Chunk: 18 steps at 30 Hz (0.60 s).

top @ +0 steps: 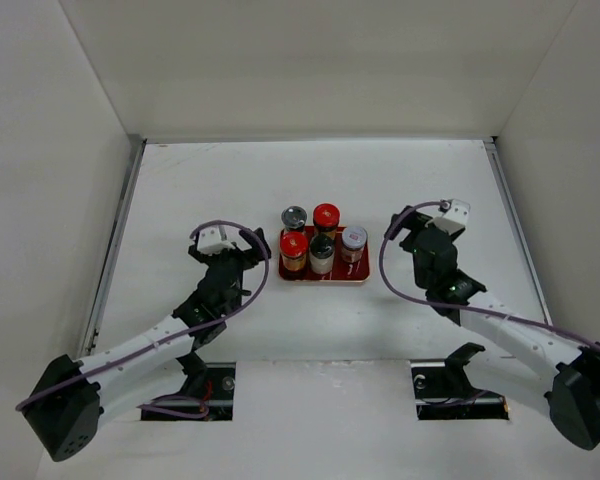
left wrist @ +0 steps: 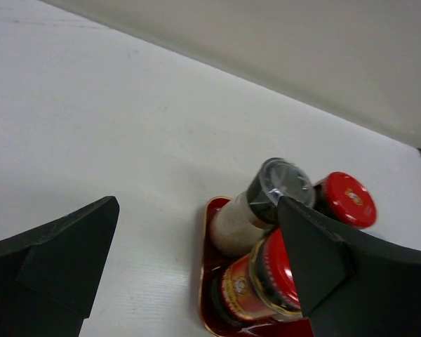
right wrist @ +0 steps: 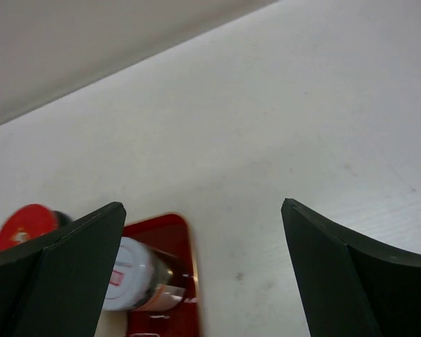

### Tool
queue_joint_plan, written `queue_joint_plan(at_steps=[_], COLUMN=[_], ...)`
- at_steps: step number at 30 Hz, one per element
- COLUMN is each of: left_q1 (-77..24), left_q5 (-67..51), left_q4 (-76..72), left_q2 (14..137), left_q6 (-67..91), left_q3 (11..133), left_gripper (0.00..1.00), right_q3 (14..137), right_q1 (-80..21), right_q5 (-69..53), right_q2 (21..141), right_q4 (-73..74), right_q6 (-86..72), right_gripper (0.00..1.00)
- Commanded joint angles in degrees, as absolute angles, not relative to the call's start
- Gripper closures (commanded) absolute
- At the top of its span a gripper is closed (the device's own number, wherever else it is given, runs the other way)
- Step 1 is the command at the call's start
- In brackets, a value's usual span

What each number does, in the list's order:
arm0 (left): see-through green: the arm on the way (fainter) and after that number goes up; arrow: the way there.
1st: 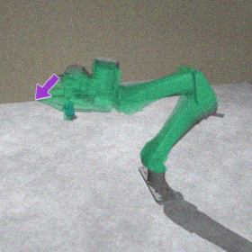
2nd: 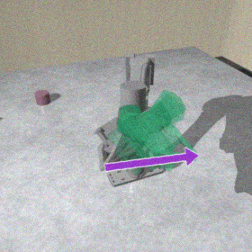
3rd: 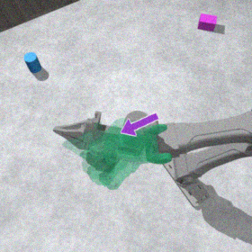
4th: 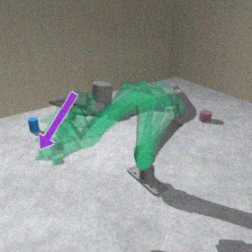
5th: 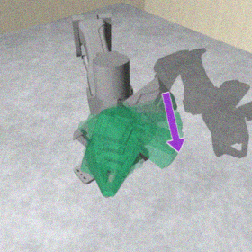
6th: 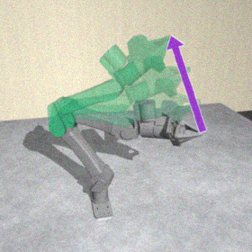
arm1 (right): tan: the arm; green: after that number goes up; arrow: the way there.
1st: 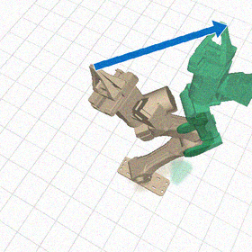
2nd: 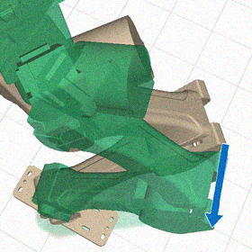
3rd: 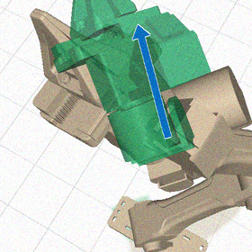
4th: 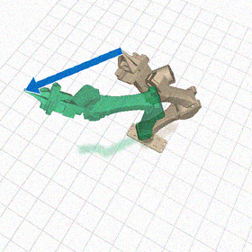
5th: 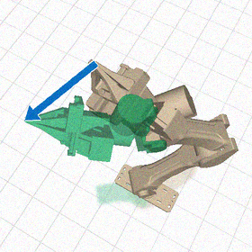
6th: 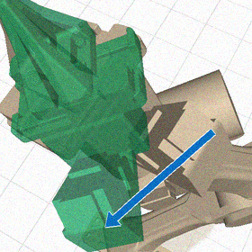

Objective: Organize the condiment bottles

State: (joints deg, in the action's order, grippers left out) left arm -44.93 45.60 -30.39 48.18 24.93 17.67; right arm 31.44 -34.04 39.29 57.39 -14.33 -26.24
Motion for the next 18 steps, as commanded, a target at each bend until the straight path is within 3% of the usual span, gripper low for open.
queue_joint_plan(at_steps=[1,7,18], left_q1=[-41.01,-38.45,-42.41], left_q5=[46.66,43.60,40.43], left_q4=[-19.98,-8.80,-5.62], left_q2=[50.18,51.85,52.65], left_q6=[32.50,37.35,36.30], left_q3=[20.30,24.78,29.01], left_gripper=[0.00,0.00,0.00], right_q3=[27.08,26.19,26.81], right_q1=[-30.03,-26.67,-26.85], right_q5=[38.33,34.46,33.40], right_q2=[56.34,55.54,56.96], right_q4=[-16.43,-16.26,-16.79], right_q6=[-29.62,-31.20,-30.59], right_gripper=[0.00,0.00,0.00])
